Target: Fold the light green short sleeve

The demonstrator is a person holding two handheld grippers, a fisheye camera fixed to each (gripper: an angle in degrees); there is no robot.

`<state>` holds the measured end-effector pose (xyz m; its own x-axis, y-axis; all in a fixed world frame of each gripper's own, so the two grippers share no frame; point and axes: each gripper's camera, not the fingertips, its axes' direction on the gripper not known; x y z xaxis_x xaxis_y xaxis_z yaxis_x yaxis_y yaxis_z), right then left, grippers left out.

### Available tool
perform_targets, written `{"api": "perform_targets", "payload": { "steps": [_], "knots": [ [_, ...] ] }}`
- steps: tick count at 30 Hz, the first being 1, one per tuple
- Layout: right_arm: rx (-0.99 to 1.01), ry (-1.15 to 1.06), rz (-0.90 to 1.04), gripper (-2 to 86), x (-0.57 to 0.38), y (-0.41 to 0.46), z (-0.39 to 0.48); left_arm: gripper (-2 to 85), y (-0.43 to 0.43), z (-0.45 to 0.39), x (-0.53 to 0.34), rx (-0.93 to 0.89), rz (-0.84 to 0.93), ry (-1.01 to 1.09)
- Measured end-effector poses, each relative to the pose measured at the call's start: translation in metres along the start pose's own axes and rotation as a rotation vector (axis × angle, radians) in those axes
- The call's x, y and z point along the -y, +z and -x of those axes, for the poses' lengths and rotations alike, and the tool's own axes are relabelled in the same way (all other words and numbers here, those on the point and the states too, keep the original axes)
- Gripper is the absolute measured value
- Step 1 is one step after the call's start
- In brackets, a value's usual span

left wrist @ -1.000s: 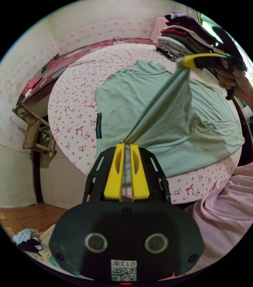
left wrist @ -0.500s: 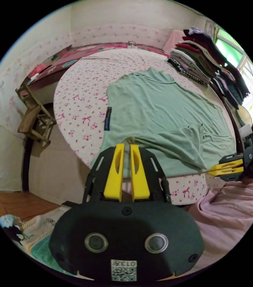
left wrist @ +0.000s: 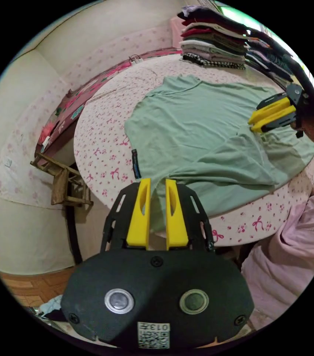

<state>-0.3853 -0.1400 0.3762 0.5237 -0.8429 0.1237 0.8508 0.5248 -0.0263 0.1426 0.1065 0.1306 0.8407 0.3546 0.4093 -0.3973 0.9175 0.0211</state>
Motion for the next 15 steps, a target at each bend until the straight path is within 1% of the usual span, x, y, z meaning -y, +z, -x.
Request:
{"api": "perform_targets", "payload": {
  "steps": [2,3,5,10,13,15],
  "knots": [
    [-0.002,0.008,0.013,2.2,0.001,0.0,-0.004,3.8,0.006,-0.004,-0.001,-0.001,0.021,0.013],
    [0.012,0.034,0.004,1.7,-0.002,-0.005,-0.01,3.0,0.005,-0.005,-0.004,0.005,0.002,0.006],
    [0.073,0.118,-0.044,1.1,-0.016,-0.015,-0.028,2.0,0.006,-0.007,-0.009,0.007,-0.015,0.005],
    [0.155,0.287,-0.08,0.4,-0.05,-0.026,-0.059,0.8,0.007,-0.009,-0.015,0.001,-0.039,-0.01],
    [0.122,0.354,-0.086,0.3,-0.066,-0.038,-0.065,0.4,0.005,-0.005,-0.018,-0.012,-0.028,-0.045],
    [0.126,0.357,-0.114,0.3,-0.067,-0.05,-0.062,0.0,-0.007,0.0,-0.022,0.025,-0.059,-0.11]
  ]
}}
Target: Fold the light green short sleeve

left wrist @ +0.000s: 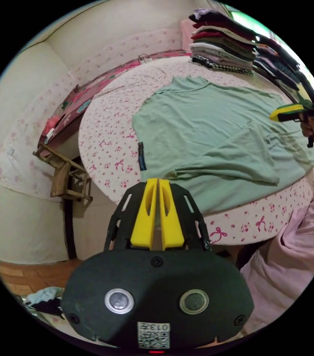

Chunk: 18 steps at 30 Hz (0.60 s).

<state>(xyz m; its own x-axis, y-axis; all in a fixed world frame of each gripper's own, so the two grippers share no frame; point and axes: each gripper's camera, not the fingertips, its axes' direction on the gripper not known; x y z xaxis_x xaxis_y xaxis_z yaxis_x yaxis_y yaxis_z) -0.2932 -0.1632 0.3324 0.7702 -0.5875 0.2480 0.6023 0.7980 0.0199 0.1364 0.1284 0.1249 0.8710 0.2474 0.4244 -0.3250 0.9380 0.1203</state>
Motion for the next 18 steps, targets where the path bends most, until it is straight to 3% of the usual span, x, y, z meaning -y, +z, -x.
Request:
{"api": "perform_targets", "payload": {
  "steps": [5,10,11,18],
  "knots": [
    [0.085,-0.205,-0.016,0.2,0.015,-0.003,0.066,-0.1,-0.01,-0.019,0.004,-0.074,-0.04,0.066],
    [0.014,-0.349,0.128,0.3,0.025,0.036,0.113,-0.1,0.013,-0.039,0.0,0.021,0.004,0.151],
    [-0.037,-0.327,0.198,0.3,0.025,0.046,0.111,-0.1,0.017,-0.034,0.0,0.051,0.023,0.136],
    [-0.075,-0.409,0.087,0.3,-0.006,-0.01,0.115,0.0,-0.006,0.014,-0.032,-0.019,0.043,-0.058]
  ]
}}
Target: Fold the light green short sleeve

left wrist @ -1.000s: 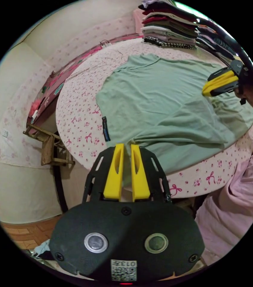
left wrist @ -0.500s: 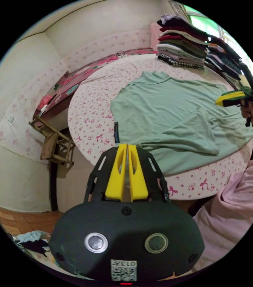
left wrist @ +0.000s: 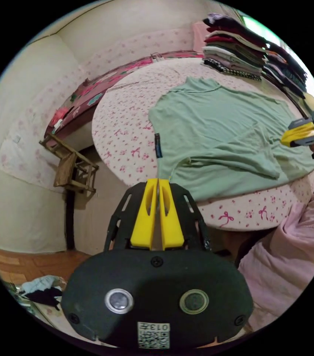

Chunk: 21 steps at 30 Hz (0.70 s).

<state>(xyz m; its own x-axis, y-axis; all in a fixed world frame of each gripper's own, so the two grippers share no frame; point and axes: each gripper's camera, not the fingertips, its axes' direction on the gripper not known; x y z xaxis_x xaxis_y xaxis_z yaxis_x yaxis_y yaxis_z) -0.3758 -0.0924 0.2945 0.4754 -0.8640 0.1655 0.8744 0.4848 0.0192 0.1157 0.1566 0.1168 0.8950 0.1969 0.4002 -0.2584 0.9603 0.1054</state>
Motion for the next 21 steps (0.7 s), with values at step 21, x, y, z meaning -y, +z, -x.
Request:
{"api": "perform_targets", "payload": {
  "steps": [21],
  "knots": [
    [-0.207,0.289,0.077,0.0,-0.109,-0.063,0.002,-0.3,-0.002,-0.037,-0.007,0.008,-0.058,0.119]
  ]
}}
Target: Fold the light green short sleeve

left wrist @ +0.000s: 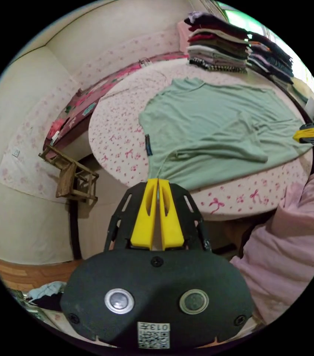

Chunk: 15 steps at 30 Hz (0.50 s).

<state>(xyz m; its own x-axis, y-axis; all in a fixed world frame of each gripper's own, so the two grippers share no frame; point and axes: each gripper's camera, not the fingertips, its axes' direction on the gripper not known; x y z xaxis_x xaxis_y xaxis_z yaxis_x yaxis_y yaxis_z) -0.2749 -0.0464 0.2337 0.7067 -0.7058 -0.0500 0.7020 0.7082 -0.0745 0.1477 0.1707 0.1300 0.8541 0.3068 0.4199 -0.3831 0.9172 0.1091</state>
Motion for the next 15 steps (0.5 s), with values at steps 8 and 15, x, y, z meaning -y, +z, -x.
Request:
{"api": "perform_targets", "payload": {
  "steps": [8,15],
  "knots": [
    [-0.103,0.176,0.074,0.1,-0.035,-0.008,-0.062,-0.2,0.039,-0.064,0.036,-0.009,0.042,0.143],
    [-0.149,0.395,-0.036,0.7,-0.07,-0.052,-0.147,-0.2,0.016,-0.024,0.06,-0.007,-0.031,0.043]
  ]
}}
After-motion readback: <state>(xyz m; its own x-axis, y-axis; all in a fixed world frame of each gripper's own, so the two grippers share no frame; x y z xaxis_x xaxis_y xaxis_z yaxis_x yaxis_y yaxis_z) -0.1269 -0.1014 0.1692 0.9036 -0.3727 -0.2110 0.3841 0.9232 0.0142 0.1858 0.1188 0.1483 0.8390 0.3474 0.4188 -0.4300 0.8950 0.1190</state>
